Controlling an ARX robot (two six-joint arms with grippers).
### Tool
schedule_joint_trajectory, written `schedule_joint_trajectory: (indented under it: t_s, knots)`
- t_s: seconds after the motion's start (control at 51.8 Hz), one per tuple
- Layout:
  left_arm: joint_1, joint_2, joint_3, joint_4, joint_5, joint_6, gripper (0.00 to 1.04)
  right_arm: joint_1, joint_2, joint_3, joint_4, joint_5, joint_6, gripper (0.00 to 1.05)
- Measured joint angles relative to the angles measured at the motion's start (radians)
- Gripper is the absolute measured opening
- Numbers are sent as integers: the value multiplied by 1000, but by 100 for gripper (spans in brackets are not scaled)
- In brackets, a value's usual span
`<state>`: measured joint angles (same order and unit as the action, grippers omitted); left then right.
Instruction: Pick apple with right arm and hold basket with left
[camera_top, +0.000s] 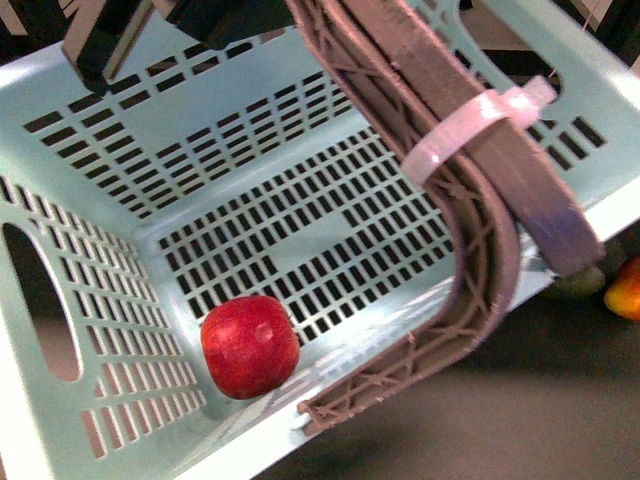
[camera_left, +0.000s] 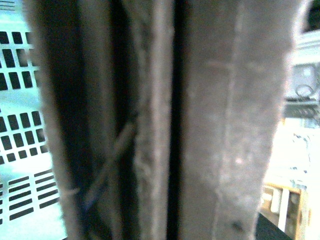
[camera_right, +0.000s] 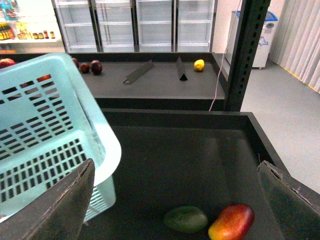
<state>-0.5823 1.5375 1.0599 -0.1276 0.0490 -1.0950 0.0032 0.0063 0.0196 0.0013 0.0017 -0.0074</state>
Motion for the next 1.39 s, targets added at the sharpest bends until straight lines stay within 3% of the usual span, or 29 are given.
schedule_joint_trajectory:
  t_s: [0.309,0.812,1.14,1.391]
  knots:
    - [121,-30,-3,-6,-58,-94,27,0,-1,0,0,0,0,96]
    - [485,77,-34,117,-112,-296,27,0,-1,0,0,0,0,96]
    - [571,175,-149,208,-80,-412,27,0,-1,0,0,0,0,96]
    - [578,185,-206,233,-113,-455,27,0,-1,0,0,0,0,96]
